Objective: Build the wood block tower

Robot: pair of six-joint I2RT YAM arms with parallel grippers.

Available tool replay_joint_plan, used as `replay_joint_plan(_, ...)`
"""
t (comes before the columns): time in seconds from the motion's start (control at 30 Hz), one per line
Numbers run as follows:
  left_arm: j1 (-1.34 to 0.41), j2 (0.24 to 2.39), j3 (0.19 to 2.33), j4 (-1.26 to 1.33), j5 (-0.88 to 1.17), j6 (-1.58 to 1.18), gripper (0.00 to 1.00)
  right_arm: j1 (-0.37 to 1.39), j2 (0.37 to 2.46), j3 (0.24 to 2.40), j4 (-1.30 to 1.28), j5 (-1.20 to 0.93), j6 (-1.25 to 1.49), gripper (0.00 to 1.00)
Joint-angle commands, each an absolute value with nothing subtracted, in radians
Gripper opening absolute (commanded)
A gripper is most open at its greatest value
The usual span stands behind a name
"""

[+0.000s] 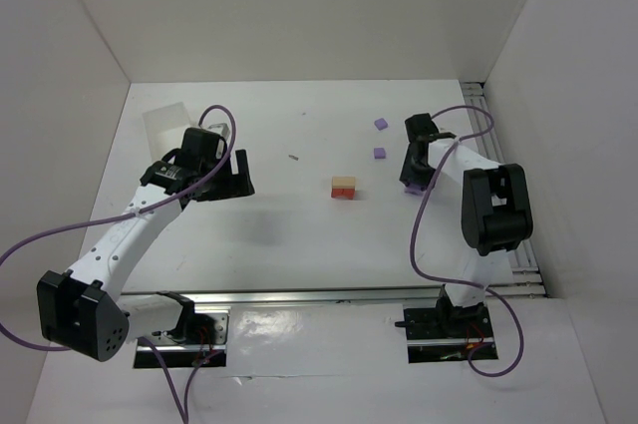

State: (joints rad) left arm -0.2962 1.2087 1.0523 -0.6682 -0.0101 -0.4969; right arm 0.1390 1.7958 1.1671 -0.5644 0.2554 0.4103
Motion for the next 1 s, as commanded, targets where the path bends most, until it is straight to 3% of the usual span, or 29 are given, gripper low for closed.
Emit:
replay_joint_plan(0.0, -0.299, 1.21, 1.091, -0.672, -0.029, -0.486, 0.92, 0.147, 1.689, 1.236, -0.6, 0.284, 0.408, 0.4)
replay_joint_plan(0.4, -0.299, 1.201, 1.123, -0.69, -0.095, -0.495, 0.92, 0.405, 1.583, 1.416, -0.724, 0.305, 0.541, 0.4)
replay_joint_plan(0.57, -0.299, 1.192, 1.123, -0.699, -0.114, -0.495, 0.92, 0.54, 1.649, 1.473, -0.765, 0.345, 0.597, 0.4)
replay_joint_plan(0.97, -0.299, 1.192, 1.105, -0.699, -0.104, -0.495, 0.92, 0.644, 1.779, 1.522, -0.775, 0.374, 0.649, 0.41)
